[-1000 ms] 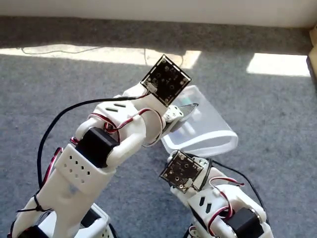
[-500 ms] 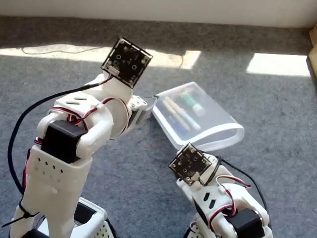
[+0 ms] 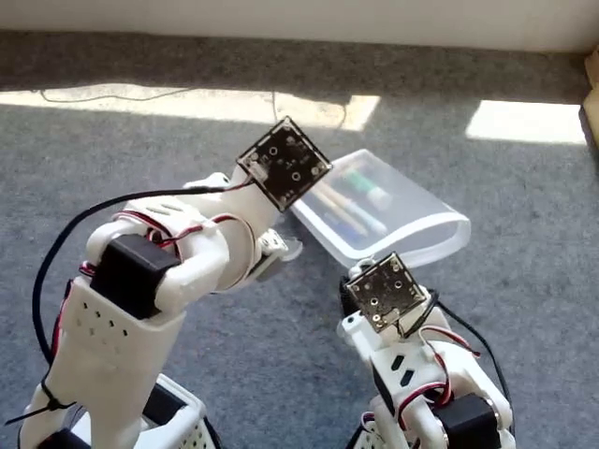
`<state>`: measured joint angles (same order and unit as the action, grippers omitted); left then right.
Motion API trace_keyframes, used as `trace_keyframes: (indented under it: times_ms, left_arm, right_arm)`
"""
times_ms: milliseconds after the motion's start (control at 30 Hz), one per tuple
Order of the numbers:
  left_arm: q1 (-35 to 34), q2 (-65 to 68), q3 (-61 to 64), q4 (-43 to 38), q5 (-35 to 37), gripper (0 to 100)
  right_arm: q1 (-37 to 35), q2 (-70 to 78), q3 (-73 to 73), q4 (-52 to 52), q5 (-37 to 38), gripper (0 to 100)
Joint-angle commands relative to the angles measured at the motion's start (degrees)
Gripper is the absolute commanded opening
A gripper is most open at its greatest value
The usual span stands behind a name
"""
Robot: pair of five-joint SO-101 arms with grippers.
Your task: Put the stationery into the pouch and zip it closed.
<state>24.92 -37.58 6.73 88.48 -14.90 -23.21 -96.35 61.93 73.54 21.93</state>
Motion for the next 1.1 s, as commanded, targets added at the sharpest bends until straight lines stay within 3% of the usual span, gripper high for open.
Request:
trace_keyframes:
  times_ms: [0,233,600,933,1067]
  left_arm:
    - [4.9,-1.3,-0.4,1.3,-0.6,23]
    - [7.1,-1.3,12.2,-7.6,-0.6,23]
    - [7.3,-2.2,22.1,-17.8,-0.3,23]
    - [7.3,-28.6,45.8,-34.5,-0.2,23]
    - [7.3,-32.7,52.4,-40.1,-0.2,24]
  right_arm:
    - [0.8,-0.4,-0.9,-2.2,-0.9,0.8]
    - [0.8,-0.4,-0.9,-2.1,-1.0,0.8]
    - [0.8,-0.4,-0.9,-2.1,-3.6,0.8]
    - [0.8,-0.4,-0.7,-3.7,-3.8,0.8]
    - [0.7,-0.4,-0.7,-4.0,-3.8,0.8]
